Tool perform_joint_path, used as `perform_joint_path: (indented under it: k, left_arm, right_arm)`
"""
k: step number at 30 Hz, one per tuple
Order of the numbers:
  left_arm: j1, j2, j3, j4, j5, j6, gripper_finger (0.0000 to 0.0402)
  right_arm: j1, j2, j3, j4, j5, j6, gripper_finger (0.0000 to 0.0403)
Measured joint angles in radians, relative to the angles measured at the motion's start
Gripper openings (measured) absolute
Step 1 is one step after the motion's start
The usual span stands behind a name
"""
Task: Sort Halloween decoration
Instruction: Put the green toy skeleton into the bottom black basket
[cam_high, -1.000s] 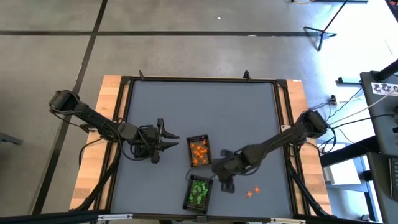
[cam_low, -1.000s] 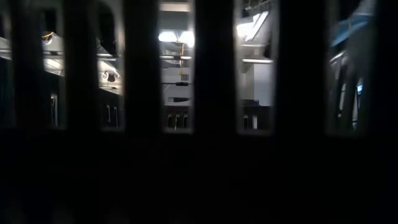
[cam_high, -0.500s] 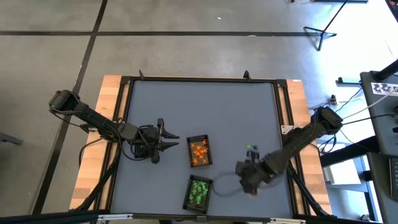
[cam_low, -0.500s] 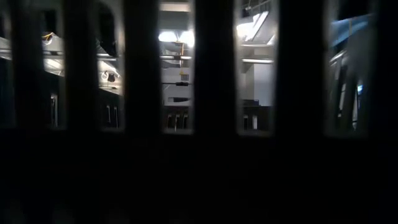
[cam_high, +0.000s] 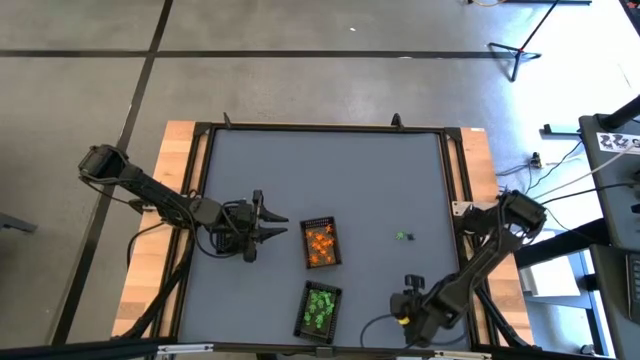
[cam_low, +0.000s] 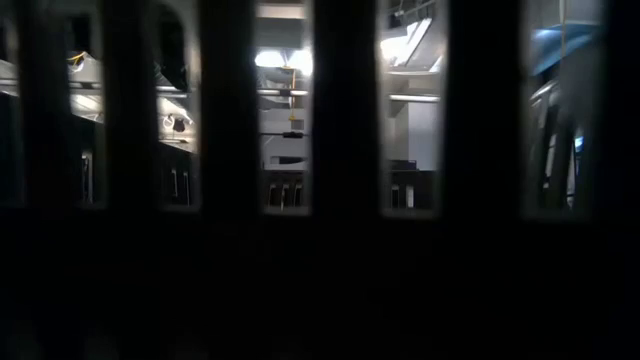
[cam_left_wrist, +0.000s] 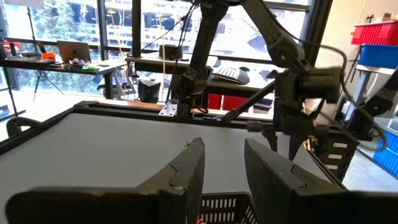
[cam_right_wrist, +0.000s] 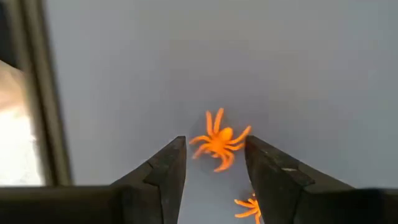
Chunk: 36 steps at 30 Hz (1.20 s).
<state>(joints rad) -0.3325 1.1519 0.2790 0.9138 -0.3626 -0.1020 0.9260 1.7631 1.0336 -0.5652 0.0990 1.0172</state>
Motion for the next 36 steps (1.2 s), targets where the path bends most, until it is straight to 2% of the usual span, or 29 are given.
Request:
perform_joint_path:
  k: [10,15,22,36]
  left_arm:
    - [0.000,0.000,0.000,0.000,0.000,-0.002,0.0106]
    - [0.000,0.000,0.000,-0.001,0.000,-0.002,0.0106]
    - [0.000,0.000,0.000,-0.001,-0.001,-0.002,0.0106]
    - [0.000,0.000,0.000,-0.005,-0.002,-0.001,0.0106]
  right_arm:
    - [-0.003,0.058,0.008,-0.052,-0.004,0.031,0.0151]
    - [-0.006,0.059,0.027,-0.111,0.018,0.018,0.0093]
    - [-0.070,0.059,0.075,-0.195,0.033,-0.066,0.0007]
    - [-0.250,0.062,0.206,-0.381,0.142,-0.349,0.0001]
